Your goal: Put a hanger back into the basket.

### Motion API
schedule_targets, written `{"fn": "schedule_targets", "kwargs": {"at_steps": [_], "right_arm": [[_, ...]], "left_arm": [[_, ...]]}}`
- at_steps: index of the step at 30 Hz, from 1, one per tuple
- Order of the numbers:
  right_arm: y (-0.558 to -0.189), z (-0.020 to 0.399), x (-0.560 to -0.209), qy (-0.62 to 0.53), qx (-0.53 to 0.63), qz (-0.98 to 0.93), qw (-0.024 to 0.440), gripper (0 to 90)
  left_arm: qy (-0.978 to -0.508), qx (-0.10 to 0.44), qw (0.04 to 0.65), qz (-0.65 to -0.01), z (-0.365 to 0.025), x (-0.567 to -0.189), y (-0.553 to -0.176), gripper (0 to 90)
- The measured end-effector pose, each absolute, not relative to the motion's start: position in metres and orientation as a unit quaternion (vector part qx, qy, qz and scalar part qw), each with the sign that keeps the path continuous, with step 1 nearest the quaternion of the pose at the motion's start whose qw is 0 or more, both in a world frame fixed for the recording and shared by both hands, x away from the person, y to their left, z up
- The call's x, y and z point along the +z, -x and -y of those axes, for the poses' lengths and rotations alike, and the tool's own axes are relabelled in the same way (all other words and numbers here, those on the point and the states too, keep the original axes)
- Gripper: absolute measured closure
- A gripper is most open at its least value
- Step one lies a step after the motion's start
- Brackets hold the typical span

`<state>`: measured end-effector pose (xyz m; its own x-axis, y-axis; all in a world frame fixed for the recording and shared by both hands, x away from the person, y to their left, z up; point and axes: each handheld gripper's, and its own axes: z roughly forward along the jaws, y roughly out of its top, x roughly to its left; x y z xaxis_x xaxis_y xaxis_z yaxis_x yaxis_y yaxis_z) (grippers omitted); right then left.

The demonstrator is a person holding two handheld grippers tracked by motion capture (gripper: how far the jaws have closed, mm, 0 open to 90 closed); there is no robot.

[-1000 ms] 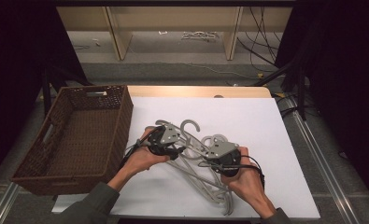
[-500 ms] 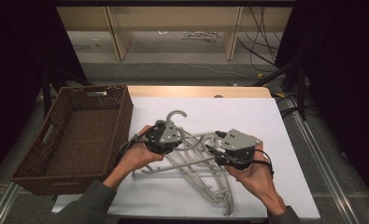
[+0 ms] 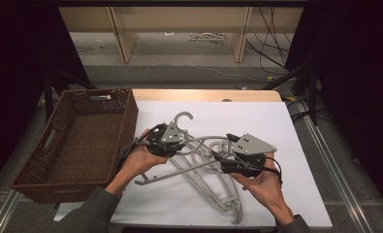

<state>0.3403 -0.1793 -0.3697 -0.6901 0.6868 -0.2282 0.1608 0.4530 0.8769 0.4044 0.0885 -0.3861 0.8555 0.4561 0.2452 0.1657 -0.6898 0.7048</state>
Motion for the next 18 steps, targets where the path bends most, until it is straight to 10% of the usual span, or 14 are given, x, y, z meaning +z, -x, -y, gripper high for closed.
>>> {"fn": "schedule_targets", "kwargs": {"at_steps": [18], "right_arm": [[-0.334, 0.207, -0.399, -0.328, 0.491, -0.764, 0.261, 33.0]], "left_arm": [[-0.88, 0.222, 0.369, -0.202, -0.105, -0.351, -0.406, 81.4]]}}
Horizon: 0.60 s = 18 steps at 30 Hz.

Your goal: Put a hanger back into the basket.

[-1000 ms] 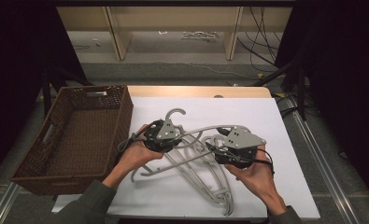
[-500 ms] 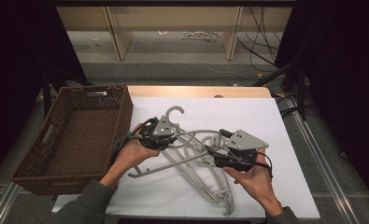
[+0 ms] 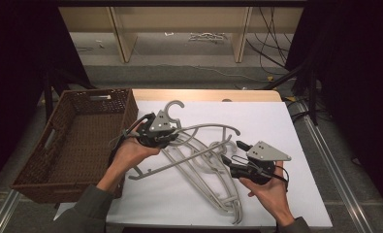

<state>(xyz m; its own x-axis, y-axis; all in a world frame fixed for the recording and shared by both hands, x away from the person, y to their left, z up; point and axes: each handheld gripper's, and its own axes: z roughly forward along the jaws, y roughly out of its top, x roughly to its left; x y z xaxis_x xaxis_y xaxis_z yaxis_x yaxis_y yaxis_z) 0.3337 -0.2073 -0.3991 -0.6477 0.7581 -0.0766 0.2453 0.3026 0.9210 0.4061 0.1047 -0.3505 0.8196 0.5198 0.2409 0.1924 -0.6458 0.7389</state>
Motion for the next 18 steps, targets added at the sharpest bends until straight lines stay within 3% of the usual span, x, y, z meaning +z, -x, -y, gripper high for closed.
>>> {"fn": "schedule_targets", "kwargs": {"at_steps": [10, 18], "right_arm": [[-0.332, 0.208, -0.409, -0.325, 0.492, -0.764, 0.26, 33.1], [-0.33, 0.209, -0.412, -0.326, 0.489, -0.769, 0.252, 33.0]], "left_arm": [[-0.883, 0.249, 0.356, -0.18, -0.102, -0.306, -0.406, 81.4], [-0.883, 0.279, 0.323, -0.194, -0.13, -0.278, -0.413, 81.4]]}}
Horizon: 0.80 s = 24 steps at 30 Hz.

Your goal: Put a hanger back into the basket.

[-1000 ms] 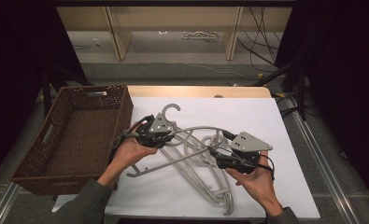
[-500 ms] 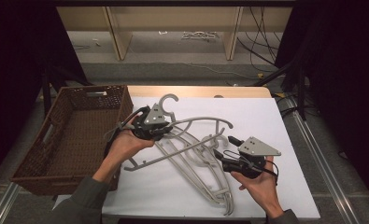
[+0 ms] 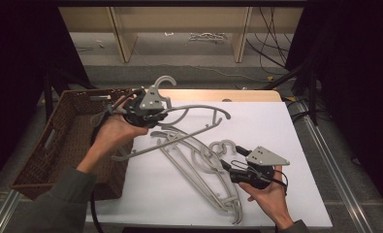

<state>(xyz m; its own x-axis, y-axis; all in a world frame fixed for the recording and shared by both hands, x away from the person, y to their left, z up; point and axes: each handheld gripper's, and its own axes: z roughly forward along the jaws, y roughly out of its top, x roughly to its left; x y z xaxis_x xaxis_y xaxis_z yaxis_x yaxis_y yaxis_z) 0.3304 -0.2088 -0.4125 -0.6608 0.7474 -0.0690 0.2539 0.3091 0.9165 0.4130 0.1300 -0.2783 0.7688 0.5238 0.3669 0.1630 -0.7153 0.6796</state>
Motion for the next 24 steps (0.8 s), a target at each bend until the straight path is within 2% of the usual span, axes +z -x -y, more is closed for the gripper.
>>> {"fn": "schedule_targets", "kwargs": {"at_steps": [24], "right_arm": [[-0.33, 0.207, -0.421, -0.326, 0.478, -0.779, 0.241, 32.2]], "left_arm": [[-0.834, 0.343, 0.283, -0.325, -0.276, -0.278, -0.432, 81.5]]}}
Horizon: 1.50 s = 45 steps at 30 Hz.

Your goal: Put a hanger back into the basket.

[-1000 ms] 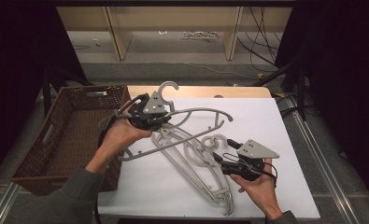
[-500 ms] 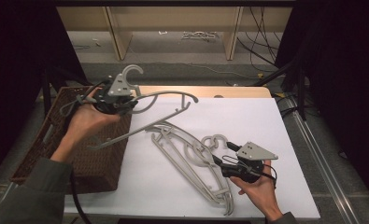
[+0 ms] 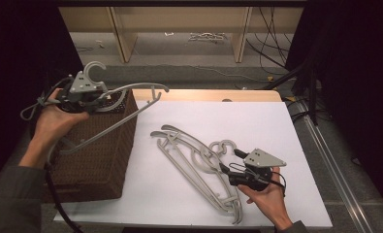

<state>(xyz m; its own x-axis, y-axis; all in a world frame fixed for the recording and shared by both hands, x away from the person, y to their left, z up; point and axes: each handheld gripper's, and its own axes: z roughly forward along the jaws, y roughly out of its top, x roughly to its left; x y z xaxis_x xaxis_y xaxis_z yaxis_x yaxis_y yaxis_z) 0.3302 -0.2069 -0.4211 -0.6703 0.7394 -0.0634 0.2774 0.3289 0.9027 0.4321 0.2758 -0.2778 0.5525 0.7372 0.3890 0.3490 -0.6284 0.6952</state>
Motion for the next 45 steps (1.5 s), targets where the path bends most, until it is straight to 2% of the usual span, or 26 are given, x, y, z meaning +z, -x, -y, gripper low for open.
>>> {"fn": "schedule_targets", "kwargs": {"at_steps": [15, 25, 35, 45], "right_arm": [[-0.33, 0.205, -0.424, -0.328, 0.477, -0.78, 0.237, 31.7], [-0.331, 0.204, -0.426, -0.33, 0.473, -0.783, 0.231, 26.6], [-0.33, 0.203, -0.426, -0.331, 0.469, -0.785, 0.233, 25.8], [-0.331, 0.201, -0.428, -0.329, 0.471, -0.785, 0.231, 25.9]], "left_arm": [[-0.802, 0.362, 0.29, -0.377, -0.342, -0.292, -0.429, 81.5], [-0.798, 0.362, 0.279, -0.392, -0.371, -0.306, -0.422, 81.5], [-0.8, 0.358, 0.262, -0.405, -0.384, -0.321, -0.425, 81.4], [-0.818, 0.334, 0.238, -0.403, -0.372, -0.351, -0.441, 81.3]]}}
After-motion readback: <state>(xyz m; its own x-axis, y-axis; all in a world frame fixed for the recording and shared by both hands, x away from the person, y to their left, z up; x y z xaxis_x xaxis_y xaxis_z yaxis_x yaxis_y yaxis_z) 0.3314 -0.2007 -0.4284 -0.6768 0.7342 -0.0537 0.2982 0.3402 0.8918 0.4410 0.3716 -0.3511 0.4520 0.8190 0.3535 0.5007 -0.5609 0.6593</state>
